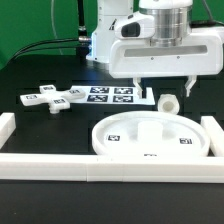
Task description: Assemble round table
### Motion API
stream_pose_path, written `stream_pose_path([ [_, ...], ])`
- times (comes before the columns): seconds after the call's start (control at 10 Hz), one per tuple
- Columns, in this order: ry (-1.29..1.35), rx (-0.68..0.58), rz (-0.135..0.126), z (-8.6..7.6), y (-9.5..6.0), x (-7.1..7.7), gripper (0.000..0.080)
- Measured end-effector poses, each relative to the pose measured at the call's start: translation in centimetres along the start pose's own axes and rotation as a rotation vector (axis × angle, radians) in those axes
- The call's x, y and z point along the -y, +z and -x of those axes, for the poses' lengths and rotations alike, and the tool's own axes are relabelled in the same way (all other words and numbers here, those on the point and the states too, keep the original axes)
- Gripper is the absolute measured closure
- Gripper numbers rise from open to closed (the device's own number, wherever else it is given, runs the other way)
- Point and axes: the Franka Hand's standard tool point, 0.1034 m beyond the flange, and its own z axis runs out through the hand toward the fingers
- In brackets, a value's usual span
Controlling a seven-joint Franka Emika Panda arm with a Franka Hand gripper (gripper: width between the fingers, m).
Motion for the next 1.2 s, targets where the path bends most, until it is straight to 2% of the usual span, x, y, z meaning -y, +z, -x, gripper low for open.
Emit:
stream_pose_path([
  [0.1,-0.002,0.023,0.002,0.3,0.1,0.0,0.0151],
  [0.3,0.007,0.179,0.008,0.8,0.1,0.1,0.0151],
  [0.5,0.038,0.331,-0.011,0.6,0.4,0.8,0.0151],
  [0.6,0.015,0.357,-0.021,-0.2,0.6,0.7,0.0151],
  [0.9,0.028,0.547,-0.014,0.8,0.9,0.7,0.0151],
  [1.2,0.045,0.748,-0.004,1.1,2.1,0.8,0.0151],
])
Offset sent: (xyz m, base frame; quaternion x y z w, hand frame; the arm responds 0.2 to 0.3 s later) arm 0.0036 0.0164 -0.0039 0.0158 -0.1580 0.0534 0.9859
